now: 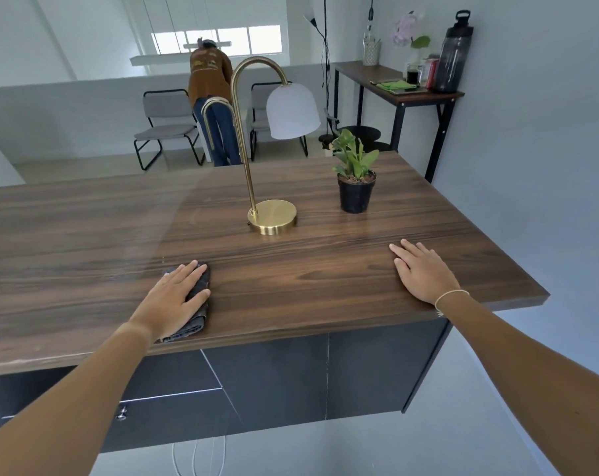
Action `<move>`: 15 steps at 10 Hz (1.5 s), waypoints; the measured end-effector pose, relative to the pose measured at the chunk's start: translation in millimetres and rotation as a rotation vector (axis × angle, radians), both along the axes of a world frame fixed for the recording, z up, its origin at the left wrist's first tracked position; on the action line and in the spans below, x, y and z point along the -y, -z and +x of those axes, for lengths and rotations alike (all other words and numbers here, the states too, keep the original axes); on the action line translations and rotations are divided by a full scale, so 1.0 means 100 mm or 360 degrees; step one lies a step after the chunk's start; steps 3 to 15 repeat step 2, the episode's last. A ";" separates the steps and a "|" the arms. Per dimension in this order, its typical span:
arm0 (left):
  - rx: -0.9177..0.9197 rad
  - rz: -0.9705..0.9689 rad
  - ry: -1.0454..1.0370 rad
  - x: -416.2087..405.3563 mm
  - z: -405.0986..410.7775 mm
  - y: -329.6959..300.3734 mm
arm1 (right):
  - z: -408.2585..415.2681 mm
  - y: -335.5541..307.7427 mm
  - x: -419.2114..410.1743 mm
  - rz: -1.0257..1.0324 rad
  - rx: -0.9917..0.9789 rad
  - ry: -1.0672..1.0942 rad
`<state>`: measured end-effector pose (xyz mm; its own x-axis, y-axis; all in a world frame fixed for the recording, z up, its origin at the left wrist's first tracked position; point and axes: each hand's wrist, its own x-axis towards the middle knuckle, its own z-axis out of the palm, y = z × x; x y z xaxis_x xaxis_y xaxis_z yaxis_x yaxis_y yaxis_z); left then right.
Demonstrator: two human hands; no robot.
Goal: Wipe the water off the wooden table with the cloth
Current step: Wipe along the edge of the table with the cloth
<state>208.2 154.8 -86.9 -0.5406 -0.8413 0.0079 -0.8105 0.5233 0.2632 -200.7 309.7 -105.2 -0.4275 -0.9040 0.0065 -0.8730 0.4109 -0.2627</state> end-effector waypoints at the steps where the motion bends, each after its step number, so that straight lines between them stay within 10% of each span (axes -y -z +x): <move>1: 0.0044 0.0000 -0.0006 0.00 -0.04 -0.04 | -0.03 0.00 0.00 -0.0012 0.0027 0.0008; 15: 0.0096 -0.0052 -0.0034 -0.02 -0.14 -0.08 | -0.02 -0.01 0.00 -0.0043 0.0021 0.0009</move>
